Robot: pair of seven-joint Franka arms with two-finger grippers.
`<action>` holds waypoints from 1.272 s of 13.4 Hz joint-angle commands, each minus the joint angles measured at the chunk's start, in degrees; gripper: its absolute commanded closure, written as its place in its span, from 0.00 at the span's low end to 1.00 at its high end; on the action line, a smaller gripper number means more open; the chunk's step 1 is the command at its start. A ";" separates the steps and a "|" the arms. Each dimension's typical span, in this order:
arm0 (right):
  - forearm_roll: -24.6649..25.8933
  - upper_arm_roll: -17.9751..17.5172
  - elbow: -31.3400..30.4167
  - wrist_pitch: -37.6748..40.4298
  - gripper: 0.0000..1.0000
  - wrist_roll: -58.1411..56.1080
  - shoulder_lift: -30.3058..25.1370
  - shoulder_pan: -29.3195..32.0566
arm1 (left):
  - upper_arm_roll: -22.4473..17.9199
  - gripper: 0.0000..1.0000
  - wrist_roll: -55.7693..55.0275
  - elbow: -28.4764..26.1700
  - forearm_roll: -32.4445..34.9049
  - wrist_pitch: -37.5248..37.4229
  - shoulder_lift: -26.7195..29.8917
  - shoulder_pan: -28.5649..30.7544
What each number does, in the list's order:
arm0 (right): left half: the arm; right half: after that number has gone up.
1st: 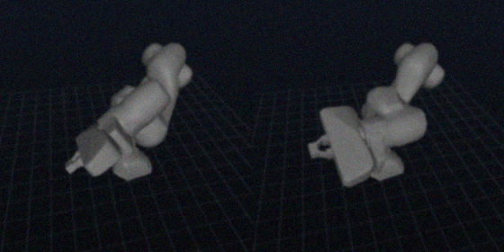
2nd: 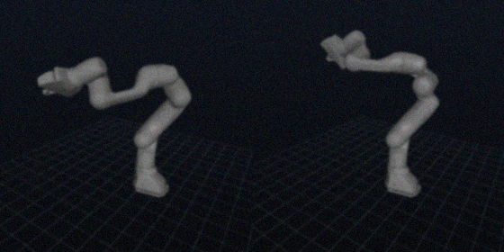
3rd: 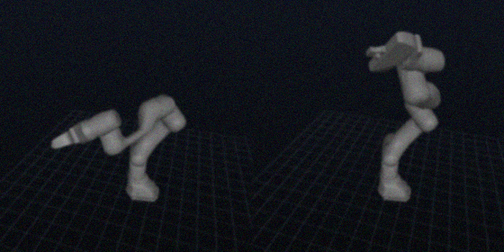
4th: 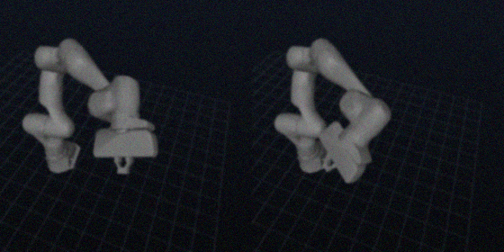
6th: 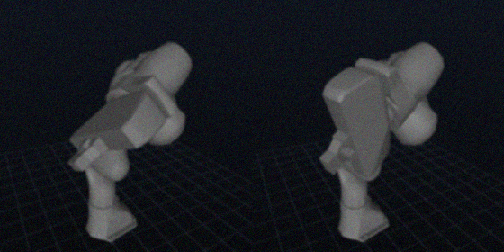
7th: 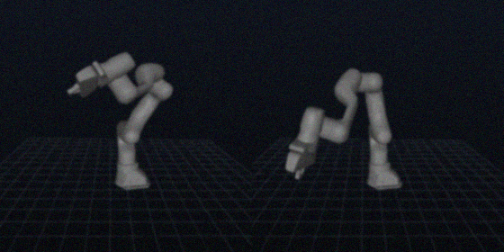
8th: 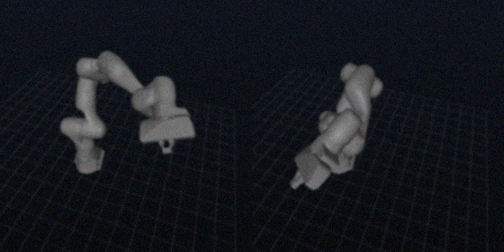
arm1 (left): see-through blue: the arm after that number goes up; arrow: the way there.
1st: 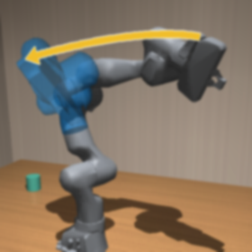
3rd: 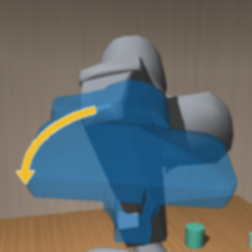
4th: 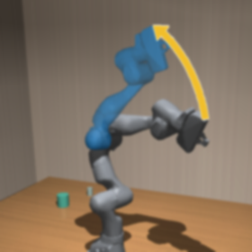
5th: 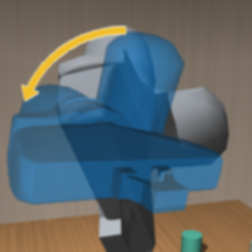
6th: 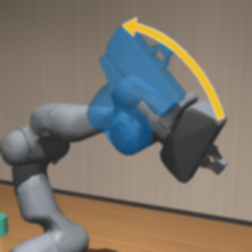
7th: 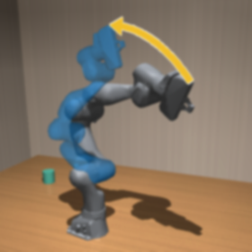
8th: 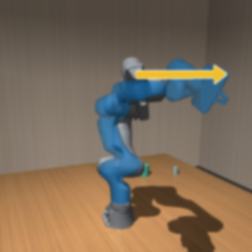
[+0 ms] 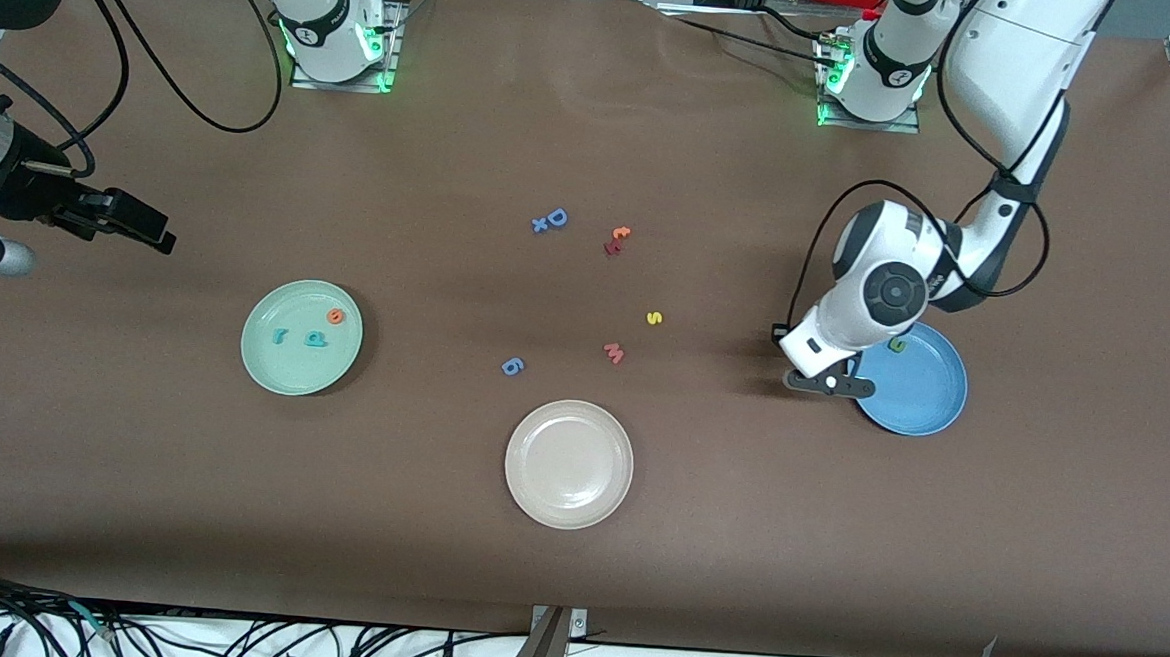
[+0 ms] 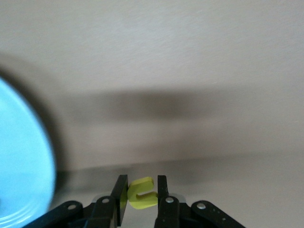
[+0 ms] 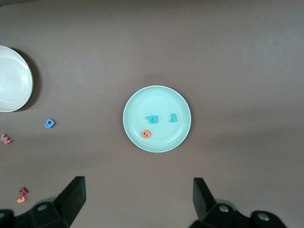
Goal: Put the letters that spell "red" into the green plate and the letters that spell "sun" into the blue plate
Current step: 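Carry the yellow u over the blue plate with the left gripper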
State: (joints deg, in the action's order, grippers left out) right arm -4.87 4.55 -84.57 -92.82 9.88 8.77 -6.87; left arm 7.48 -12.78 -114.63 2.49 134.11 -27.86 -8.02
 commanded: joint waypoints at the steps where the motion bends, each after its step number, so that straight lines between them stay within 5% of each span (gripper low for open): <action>1: 0.74 -0.25 0.20 0.62 0.00 0.23 -0.07 0.10 | 0.51 0.75 3.62 -0.42 2.26 -2.89 1.85 2.03; 16: 0.65 -0.25 -0.15 0.62 0.00 0.05 0.01 0.10 | 0.43 0.74 20.25 4.32 2.17 -7.81 1.67 12.76; 17: 0.65 -0.25 -0.15 0.62 0.00 0.05 -0.07 0.10 | 0.43 0.65 20.86 4.50 2.17 -7.81 1.41 12.94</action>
State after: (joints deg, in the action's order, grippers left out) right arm -4.87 4.55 -84.77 -92.76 9.88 8.85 -6.87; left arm 7.44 6.43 -110.77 2.50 127.58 -26.70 3.87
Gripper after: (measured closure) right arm 0.000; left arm 0.705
